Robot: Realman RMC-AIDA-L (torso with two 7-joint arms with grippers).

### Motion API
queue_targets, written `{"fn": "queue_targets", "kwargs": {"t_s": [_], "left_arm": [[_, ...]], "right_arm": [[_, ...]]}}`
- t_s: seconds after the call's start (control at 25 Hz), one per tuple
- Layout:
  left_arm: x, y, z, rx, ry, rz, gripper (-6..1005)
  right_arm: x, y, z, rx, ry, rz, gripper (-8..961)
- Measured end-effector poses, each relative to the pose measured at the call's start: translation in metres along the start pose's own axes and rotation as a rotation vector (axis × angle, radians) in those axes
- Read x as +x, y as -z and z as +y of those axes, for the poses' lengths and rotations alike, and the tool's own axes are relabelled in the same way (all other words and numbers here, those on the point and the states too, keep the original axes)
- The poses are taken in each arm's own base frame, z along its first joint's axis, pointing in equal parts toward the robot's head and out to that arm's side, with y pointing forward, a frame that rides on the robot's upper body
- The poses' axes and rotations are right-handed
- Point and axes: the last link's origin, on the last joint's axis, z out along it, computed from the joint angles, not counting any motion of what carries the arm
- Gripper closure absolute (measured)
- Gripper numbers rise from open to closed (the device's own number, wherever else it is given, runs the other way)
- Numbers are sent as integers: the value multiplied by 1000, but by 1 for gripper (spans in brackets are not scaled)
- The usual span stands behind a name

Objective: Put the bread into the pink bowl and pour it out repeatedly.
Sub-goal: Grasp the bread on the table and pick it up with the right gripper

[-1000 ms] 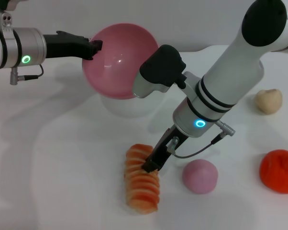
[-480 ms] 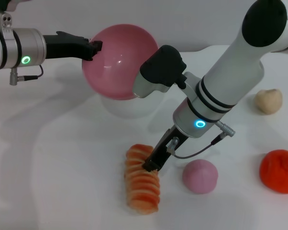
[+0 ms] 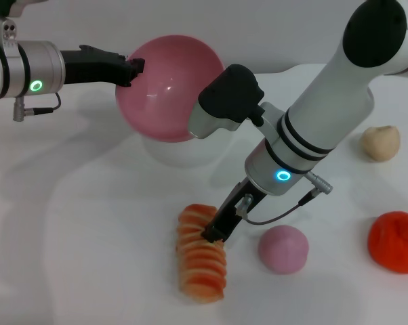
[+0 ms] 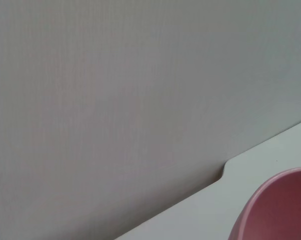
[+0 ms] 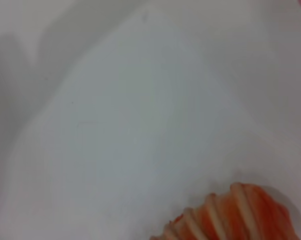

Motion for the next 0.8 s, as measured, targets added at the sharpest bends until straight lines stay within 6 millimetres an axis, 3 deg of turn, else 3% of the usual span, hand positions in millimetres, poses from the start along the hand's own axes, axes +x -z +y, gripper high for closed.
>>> {"fn": "queue_targets", "kwargs": {"t_s": [0.8], "left_arm": [[-2, 1, -3, 14, 9, 3, 952]], "right_arm": [[-9, 8, 4, 6, 23, -62, 927]]}}
